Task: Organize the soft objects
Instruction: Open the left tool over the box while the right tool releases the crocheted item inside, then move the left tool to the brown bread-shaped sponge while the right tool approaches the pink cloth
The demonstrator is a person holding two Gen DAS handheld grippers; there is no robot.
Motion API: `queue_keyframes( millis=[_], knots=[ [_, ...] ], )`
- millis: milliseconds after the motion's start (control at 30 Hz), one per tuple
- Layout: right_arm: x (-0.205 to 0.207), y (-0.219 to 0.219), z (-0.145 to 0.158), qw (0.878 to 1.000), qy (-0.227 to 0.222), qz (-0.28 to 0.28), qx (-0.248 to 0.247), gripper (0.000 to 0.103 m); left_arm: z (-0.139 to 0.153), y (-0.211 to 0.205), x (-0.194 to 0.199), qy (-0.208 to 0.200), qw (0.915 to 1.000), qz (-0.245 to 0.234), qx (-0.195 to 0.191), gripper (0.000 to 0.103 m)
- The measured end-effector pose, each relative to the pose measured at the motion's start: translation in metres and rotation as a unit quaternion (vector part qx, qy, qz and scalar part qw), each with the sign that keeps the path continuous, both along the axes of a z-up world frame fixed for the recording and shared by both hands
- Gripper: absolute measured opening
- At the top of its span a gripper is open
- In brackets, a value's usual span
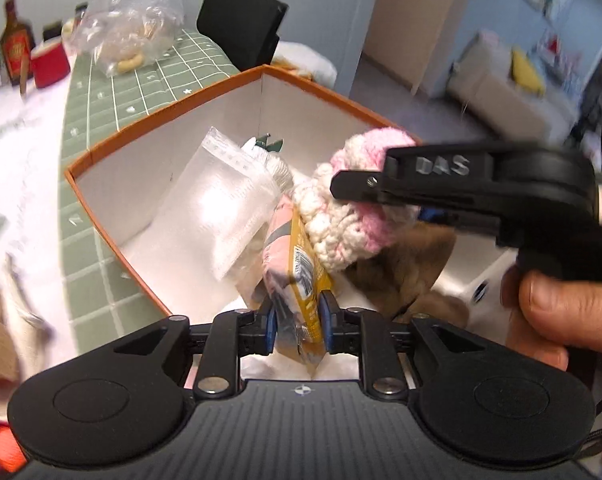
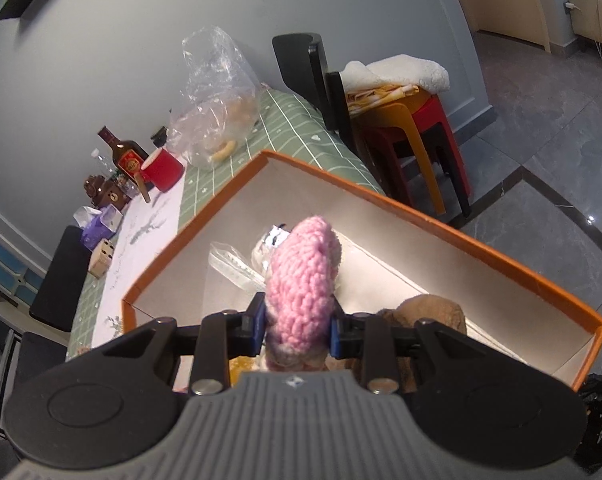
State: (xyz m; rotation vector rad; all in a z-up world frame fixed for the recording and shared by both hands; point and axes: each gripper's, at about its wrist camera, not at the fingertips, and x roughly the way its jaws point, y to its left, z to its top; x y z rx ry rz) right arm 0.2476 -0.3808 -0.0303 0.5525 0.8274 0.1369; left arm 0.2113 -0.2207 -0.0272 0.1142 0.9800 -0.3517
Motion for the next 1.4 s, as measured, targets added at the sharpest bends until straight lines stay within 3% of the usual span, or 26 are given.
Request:
queue_keyframes(
  millis=[67, 167, 200, 433, 567, 700, 1400],
  knots=[
    [0.001, 0.001, 0.000, 1.000, 0.007, -0.002, -0.013, 0.039, 0.004, -0.009, -0.006, -0.027, 0.9983, -0.013, 0.049, 0.040],
    [-0.002, 0.004, 0.007, 0.998, -0.011, -0.005, -0.061, 0.058, 0.009, -0.012, -0.014, -0.066, 0.9919, -0.013, 0.108, 0.060],
    [-0.004, 0.004, 0.011, 0.997, -0.022, -0.008, -0.077, 0.064, 0.011, -0.010, -0.015, -0.074, 0.9905, -0.007, 0.116, 0.061],
    [-0.015, -0.007, 0.026, 0.996, -0.051, -0.019, -0.075, 0.064, 0.041, 0.019, -0.017, -0.118, 0.9869, 0.046, 0.099, 0.066],
    [-0.020, -0.003, 0.029, 0.995, -0.056, -0.009, -0.086, 0.064, 0.056, 0.029, -0.016, -0.131, 0.9848, 0.054, 0.100, 0.075],
    [-0.028, 0.008, 0.038, 0.992, -0.067, 0.004, -0.107, 0.064, 0.064, 0.045, -0.014, -0.142, 0.9817, 0.052, 0.115, 0.077],
    [-0.070, 0.080, 0.074, 0.973, -0.133, 0.090, -0.168, 0.065, 0.090, 0.201, -0.033, -0.120, 0.9714, 0.137, 0.152, 0.079]
  ],
)
